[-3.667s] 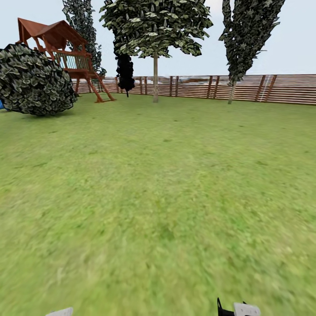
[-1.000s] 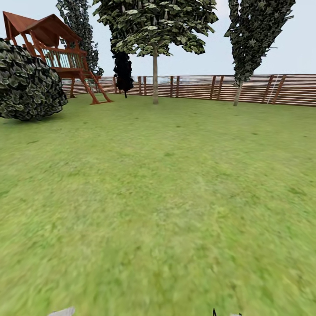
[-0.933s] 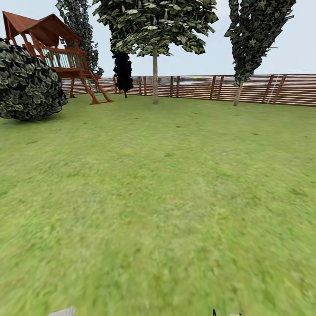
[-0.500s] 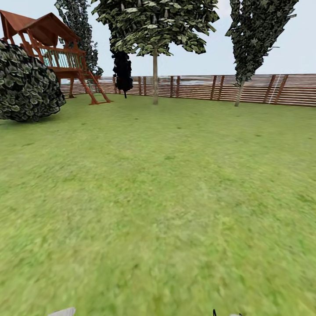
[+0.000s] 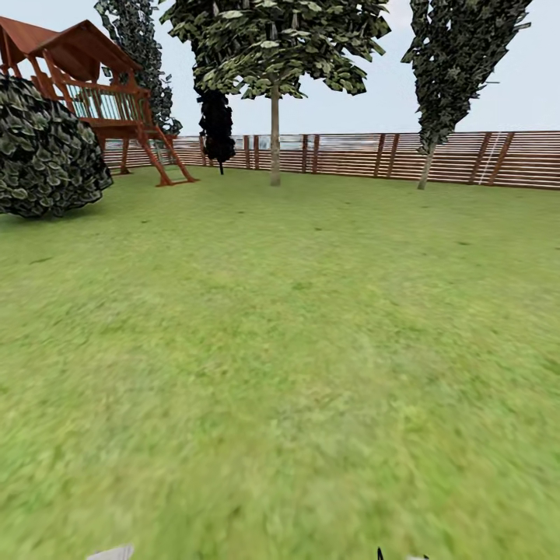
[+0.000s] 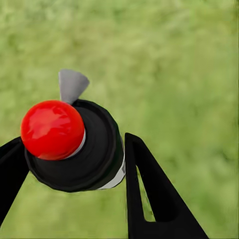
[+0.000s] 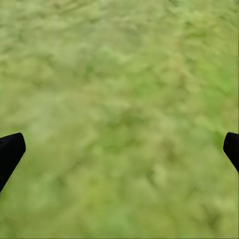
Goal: In the garden, pick up the pesticide atomizer on the floor and spray pesticide onto both trees until each tree trunk is fully covered.
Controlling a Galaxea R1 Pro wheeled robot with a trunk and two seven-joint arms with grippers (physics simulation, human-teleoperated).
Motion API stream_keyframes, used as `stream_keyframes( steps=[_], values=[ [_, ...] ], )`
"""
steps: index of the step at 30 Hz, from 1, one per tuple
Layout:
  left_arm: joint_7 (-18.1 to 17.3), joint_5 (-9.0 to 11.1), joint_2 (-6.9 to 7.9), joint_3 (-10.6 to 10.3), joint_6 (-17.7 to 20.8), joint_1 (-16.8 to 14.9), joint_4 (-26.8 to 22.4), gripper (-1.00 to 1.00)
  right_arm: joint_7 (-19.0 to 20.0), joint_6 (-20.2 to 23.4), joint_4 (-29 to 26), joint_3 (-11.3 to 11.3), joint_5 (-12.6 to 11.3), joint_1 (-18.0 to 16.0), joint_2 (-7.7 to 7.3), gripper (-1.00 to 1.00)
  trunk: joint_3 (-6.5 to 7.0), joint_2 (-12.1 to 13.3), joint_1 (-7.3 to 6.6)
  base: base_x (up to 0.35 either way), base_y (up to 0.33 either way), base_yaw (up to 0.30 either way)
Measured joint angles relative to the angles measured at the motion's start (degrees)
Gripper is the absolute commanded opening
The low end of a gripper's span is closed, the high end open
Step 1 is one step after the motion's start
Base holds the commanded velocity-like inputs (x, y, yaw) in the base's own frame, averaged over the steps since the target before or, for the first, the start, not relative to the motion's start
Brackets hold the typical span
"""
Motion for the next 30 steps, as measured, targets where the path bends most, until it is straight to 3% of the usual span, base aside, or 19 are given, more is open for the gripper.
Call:
stream_keyframes(
  steps=[30],
  values=[
    [0.0,-0.1,-0.06,0.0,-0.1,0.0,0.1,-1.0,0.0,0.0,0.0,0.0,0.0,0.0,0.0,1.0,0.0,0.0,0.0,0.339,0.0,0.0]
  ],
)
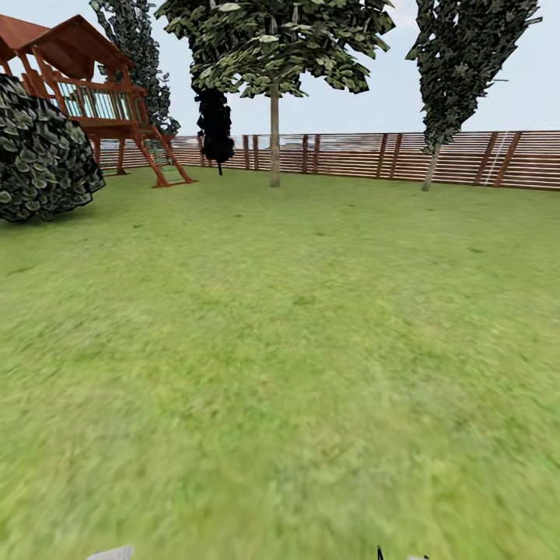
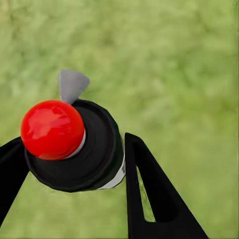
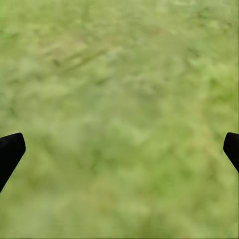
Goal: In the garden, pick up the pesticide atomizer on the floor and spray pesticide onto both trees until each tree trunk is fully covered.
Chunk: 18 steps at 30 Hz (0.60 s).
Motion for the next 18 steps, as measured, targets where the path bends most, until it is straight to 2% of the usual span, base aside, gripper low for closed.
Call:
stream_keyframes(
  steps=[18],
  values=[
    [0.1,0.0,0.0,0.0,0.0,0.0,0.0,-1.0,0.0,0.0,0.0,0.0,0.0,0.0,0.0,1.0,0.0,0.0,0.0,0.339,0.0,0.0]
  ],
)
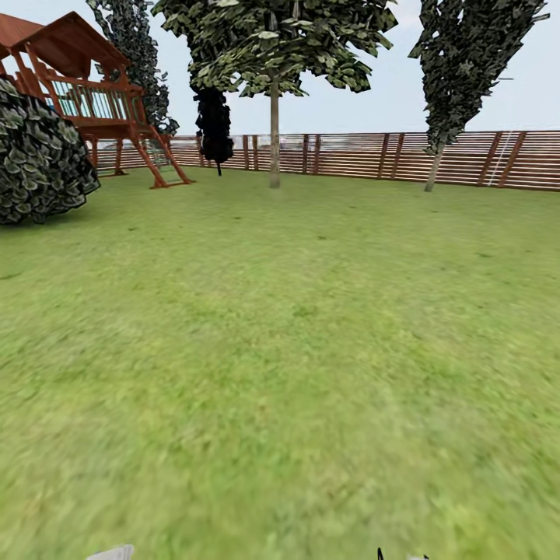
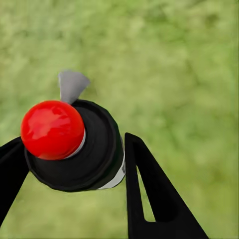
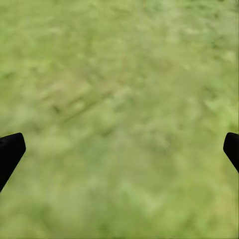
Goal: In the garden, pick up the pesticide atomizer on the floor and spray pesticide onto both trees until each tree trunk is fully covered.
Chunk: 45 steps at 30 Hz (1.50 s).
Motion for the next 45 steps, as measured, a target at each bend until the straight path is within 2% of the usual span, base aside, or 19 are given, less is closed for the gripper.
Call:
stream_keyframes(
  steps=[45],
  values=[
    [0.2,0.1,0.09,0.1,0.1,0.0,0.0,-1.0,0.0,0.0,0.0,0.0,0.0,0.0,0.0,1.0,0.0,0.0,0.0,0.339,0.0,0.0]
  ],
)
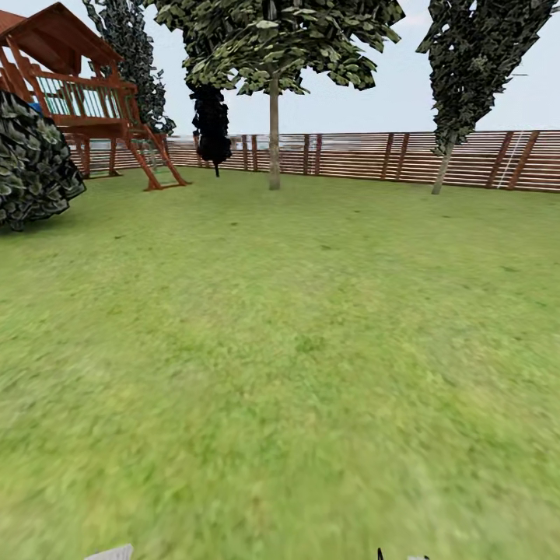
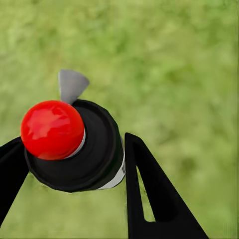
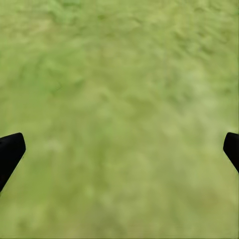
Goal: In the garden, pick up the pesticide atomizer on the floor and spray pesticide onto both trees until each tree trunk is fully covered.
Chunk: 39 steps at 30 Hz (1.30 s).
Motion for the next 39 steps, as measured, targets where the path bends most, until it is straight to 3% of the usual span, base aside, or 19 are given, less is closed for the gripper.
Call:
stream_keyframes(
  steps=[39],
  values=[
    [0.0,0.0,-0.02,0.0,0.0,0.0,0.0,-1.0,0.0,0.0,0.0,0.0,0.0,0.0,0.0,1.0,0.0,0.0,0.0,0.339,0.0,0.0]
  ],
)
